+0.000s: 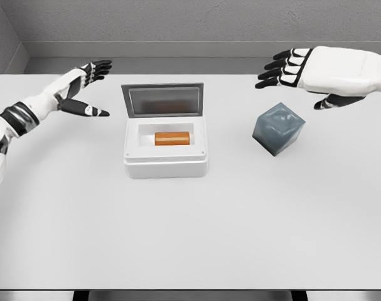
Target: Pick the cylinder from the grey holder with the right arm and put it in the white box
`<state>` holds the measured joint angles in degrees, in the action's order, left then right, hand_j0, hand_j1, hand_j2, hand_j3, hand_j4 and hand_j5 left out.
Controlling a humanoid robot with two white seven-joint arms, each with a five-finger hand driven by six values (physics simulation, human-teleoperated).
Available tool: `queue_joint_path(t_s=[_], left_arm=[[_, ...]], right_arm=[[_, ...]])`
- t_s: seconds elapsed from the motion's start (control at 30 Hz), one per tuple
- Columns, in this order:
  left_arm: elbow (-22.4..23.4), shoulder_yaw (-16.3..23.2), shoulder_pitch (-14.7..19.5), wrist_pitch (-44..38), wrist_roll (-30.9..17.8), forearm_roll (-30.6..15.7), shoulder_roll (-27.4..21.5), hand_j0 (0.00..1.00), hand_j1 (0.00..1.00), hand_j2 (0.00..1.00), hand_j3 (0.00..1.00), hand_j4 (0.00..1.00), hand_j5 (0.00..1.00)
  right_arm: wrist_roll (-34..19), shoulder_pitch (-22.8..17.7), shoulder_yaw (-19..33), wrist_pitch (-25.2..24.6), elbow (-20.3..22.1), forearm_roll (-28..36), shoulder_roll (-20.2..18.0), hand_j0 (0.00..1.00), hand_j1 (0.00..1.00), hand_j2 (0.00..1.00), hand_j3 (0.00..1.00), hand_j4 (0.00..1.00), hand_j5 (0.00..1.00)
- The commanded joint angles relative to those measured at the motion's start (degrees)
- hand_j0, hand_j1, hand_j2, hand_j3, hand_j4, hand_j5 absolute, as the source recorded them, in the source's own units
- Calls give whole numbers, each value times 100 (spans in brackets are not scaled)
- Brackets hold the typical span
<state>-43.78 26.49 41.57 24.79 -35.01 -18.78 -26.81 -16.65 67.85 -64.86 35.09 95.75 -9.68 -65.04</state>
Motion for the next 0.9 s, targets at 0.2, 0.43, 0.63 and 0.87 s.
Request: queue_joint_path(t_s=[0.2, 0.43, 0.63, 0.87], left_arm=[[-500, 612, 9, -53, 1, -284, -281, 100, 100, 100, 100, 100, 100], [-913, 999, -26, -53, 1, -451, -536, 100, 100, 100, 100, 100, 100], [-1045, 1201, -26, -53, 1, -566, -598, 100, 100, 100, 100, 100, 100], [-1265, 1298, -35, -53, 1, -680, -791, 100, 100, 100, 100, 100, 100]], right_arm=[[3, -79, 8, -9, -21, 45, 35, 100, 100, 100, 100, 100, 100], [3, -158, 8, -9, -21, 45, 0, 100, 100, 100, 100, 100, 100], [3, -246, 8, -9, -30, 45, 0, 100, 100, 100, 100, 100, 100], [-5, -246, 8, -9, -82, 45, 26, 100, 100, 100, 100, 100, 100]])
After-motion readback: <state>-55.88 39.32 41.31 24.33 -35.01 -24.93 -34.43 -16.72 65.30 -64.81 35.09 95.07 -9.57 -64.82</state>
